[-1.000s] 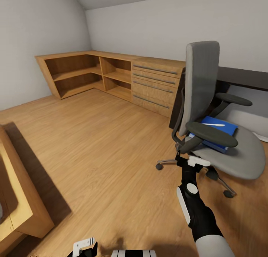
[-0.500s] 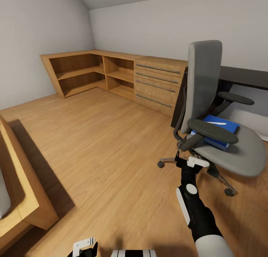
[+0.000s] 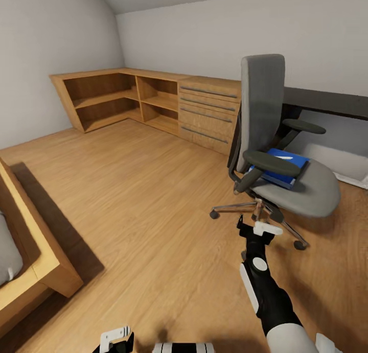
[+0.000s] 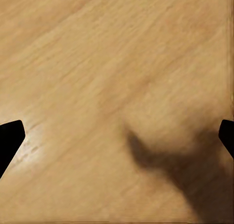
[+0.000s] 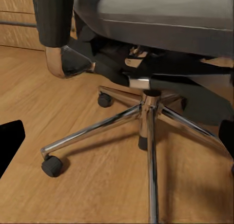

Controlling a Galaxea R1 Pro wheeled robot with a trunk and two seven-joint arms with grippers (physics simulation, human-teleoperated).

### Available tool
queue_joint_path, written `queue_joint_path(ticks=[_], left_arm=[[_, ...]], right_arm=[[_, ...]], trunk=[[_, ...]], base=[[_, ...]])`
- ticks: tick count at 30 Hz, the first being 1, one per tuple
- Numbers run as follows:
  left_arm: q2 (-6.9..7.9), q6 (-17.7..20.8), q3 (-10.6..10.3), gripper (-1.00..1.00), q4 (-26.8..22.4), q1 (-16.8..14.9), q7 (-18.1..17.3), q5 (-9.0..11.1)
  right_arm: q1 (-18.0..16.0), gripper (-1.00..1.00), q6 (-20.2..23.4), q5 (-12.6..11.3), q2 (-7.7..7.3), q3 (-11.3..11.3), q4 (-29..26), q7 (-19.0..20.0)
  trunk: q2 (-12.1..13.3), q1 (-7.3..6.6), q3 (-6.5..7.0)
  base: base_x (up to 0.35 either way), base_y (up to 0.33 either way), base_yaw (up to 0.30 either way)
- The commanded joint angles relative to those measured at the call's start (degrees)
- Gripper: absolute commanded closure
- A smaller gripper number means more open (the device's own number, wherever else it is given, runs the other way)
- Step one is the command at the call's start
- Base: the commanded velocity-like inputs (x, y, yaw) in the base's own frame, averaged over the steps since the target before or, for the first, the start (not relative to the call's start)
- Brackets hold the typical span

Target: In the bedroom, organize the workspace by keeping the computer under the desk, ensuring the monitor is on the desk, placing the keyboard on the desk next to the monitor, placing the mouse on the desk next to the keyboard, moving the folder from the swivel chair onto the desk next to the mouse, stacking the notebook on top of the folder with the pen on top of the notebook, and positioning the swivel chair next to the desk.

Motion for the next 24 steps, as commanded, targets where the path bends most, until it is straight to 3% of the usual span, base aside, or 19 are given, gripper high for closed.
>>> queue_joint_path(ticks=[1, 8, 14, 24], left_arm=[[0.06, -0.3, -0.3, -1.0, 0.0, 0.0, 0.4, 0.6], [0.16, -0.3, -0.3, -1.0, 0.0, 0.0, -0.4, 0.6], [0.29, -0.2, -0.2, -1.0, 0.0, 0.0, -1.0, 0.7], [0.43, -0.3, 0.1, -1.0, 1.1, 0.0, -1.0, 0.8]], right_arm=[[0.0, -1.0, -0.1, 0.4, 0.06, -0.1, 0.4, -0.1], [0.0, -1.0, -2.1, 0.3, 0.09, -0.1, 4.1, -0.1], [0.0, -1.0, -7.0, 0.4, -0.14, -0.6, 9.0, -0.2], [0.0, -1.0, -15.3, 0.1, -0.37, -3.5, 17.9, -0.2]], trunk=[[0.0, -0.02, -0.04], [0.0, -0.02, -0.04], [0.1, -0.18, 1.29], [0.2, -0.44, 3.5]], base=[[-0.082, 0.0, -0.208], [-0.027, 0.0, -0.235], [-0.004, 0.0, -0.249], [0.0, 0.0, -0.252]])
